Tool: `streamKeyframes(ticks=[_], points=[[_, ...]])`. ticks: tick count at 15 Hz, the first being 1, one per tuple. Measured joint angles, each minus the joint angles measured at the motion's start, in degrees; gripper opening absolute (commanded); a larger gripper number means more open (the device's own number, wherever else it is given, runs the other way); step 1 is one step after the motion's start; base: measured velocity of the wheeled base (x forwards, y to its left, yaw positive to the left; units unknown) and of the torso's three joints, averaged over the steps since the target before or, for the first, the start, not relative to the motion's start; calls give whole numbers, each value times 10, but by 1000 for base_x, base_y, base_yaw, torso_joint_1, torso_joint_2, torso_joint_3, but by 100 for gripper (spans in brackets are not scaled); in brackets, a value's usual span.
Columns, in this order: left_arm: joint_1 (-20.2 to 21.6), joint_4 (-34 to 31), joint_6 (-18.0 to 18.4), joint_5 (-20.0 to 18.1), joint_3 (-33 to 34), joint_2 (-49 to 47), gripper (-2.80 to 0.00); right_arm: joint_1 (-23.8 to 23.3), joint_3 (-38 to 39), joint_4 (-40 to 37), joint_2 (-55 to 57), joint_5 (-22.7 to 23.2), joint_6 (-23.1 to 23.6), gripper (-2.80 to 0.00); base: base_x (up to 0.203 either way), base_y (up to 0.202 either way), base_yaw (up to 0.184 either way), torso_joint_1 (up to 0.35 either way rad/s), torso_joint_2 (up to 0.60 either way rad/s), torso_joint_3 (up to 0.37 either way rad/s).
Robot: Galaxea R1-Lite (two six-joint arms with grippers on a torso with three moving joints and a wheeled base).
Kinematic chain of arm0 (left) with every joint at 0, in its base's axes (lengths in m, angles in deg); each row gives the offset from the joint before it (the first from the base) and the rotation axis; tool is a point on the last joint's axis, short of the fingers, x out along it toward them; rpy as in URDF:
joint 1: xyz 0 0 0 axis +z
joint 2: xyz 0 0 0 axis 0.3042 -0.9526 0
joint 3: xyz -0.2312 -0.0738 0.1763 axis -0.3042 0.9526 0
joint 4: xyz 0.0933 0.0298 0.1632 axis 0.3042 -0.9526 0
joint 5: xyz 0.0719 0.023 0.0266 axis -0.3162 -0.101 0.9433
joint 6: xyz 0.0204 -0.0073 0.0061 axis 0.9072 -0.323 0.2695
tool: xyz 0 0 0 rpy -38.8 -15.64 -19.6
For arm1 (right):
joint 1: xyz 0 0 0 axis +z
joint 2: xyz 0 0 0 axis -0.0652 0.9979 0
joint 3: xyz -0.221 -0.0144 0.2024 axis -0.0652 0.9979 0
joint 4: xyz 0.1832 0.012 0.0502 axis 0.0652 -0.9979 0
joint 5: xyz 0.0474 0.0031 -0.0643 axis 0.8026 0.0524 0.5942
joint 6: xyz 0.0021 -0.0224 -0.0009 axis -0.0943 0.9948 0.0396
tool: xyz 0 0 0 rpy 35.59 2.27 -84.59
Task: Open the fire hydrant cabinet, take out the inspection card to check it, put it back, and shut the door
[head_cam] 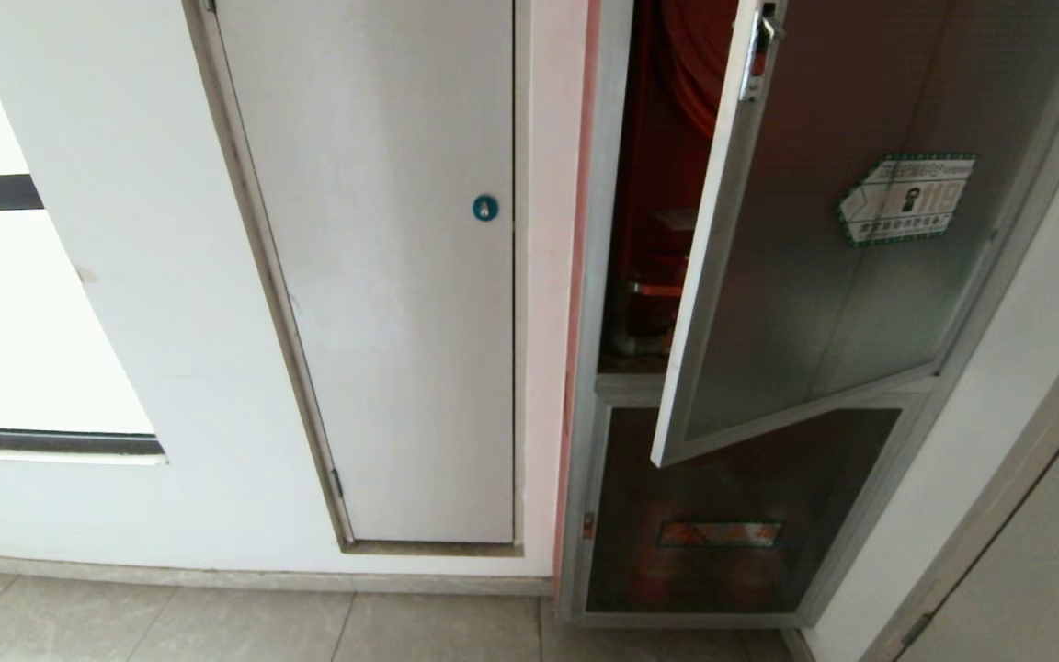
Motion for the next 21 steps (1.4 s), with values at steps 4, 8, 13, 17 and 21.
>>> streamKeyframes(ticks=[4, 8, 13, 17, 21], points=[[0, 0, 0, 0, 0, 0, -280, 0, 0, -1, 0, 1, 2, -280, 0, 0, 0, 0, 0, 0], [0, 0, 0, 0, 0, 0, -280, 0, -4, -3, 0, 7, 19, -280, 0, 0, 0, 0, 0, 0], [0, 0, 0, 0, 0, 0, -280, 0, -123, -26, 54, 42, 21, -280, 0, 0, 0, 0, 0, 0], [0, 0, 0, 0, 0, 0, -280, 2, -219, -28, 177, 101, 22, -280, 0, 0, 0, 0, 0, 0], [0, 0, 0, 0, 0, 0, -280, 1, -305, -19, 328, 202, 34, -280, 0, 0, 0, 0, 0, 0]])
